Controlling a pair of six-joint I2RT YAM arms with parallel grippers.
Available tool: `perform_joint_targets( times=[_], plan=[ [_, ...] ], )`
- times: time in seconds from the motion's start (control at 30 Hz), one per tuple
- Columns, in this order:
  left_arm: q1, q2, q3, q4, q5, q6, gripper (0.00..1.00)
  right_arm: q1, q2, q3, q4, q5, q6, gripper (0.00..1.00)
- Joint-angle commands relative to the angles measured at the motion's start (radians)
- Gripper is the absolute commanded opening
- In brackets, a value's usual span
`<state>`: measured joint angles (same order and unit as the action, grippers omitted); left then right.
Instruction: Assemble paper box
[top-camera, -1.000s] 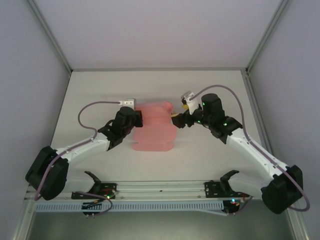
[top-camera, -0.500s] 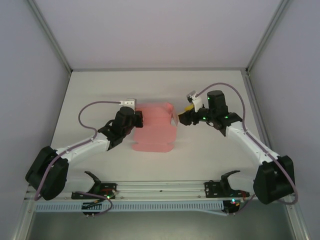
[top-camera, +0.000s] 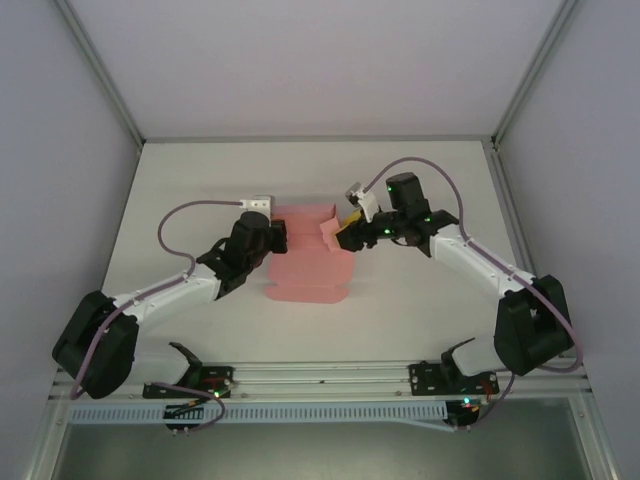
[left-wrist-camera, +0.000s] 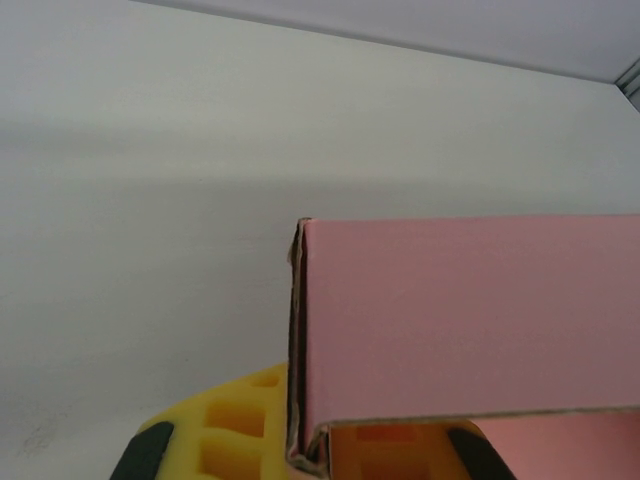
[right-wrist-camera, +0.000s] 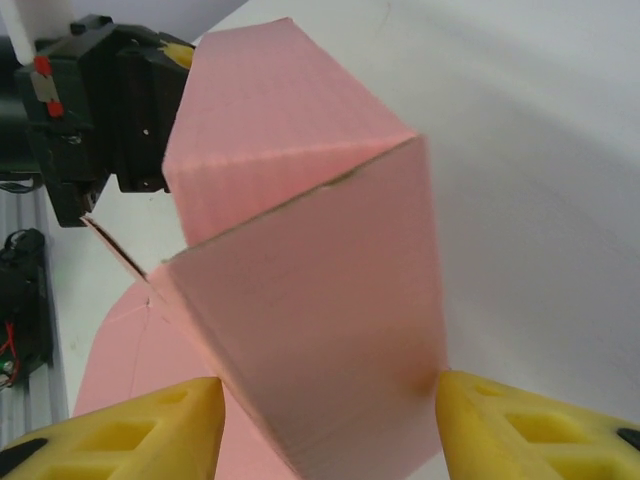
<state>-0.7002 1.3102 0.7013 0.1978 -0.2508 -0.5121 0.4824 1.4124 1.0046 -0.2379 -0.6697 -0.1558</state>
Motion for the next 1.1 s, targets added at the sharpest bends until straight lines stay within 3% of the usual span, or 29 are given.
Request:
perform_joint_targets(
  times=[0.0, 0.27, 0.4, 0.57, 0.63, 0.73, 0.8, 0.9, 1.07],
  plan=[
    [-0.005, 0.01, 0.043, 0.004, 0.019, 0.02, 0.0, 0.04, 0.014, 0.016, 0.07, 0.136, 0.039, 0.54],
    [-0.026, 0.026, 0.069, -0.017, -0.001, 0.006, 0.0, 0.119, 0.047, -0.02, 0.264, 0.591, 0.219, 0.49],
    [-0.055, 0.058, 0.108, -0.048, -0.037, -0.003, 0.0, 0.165, 0.093, -0.041, 0.38, 0.761, 0.253, 0.27],
    [-0.074, 0.107, 0.181, -0.148, -0.18, -0.116, 0.0, 0.214, 0.144, 0.011, 0.32, 1.032, 0.265, 0.0],
    [-0.071, 0.154, 0.241, -0.277, -0.288, -0.22, 0.0, 0.225, 0.165, 0.052, 0.238, 1.196, 0.318, 0.0],
    [-0.057, 0.267, 0.379, -0.615, -0.487, -0.429, 0.0, 0.227, 0.19, 0.098, 0.117, 1.439, 0.433, 0.0],
    [-0.019, 0.309, 0.402, -0.716, -0.478, -0.504, 0.0, 0.227, 0.195, 0.096, 0.097, 1.567, 0.462, 0.0],
    [0.039, 0.285, 0.335, -0.717, -0.469, -0.551, 0.0, 0.212, 0.228, 0.11, 0.034, 1.735, 0.485, 0.0],
    [0.083, 0.268, 0.325, -0.838, -0.53, -0.606, 0.0, 0.183, 0.249, 0.098, 0.054, 1.837, 0.434, 0.0]
  ],
)
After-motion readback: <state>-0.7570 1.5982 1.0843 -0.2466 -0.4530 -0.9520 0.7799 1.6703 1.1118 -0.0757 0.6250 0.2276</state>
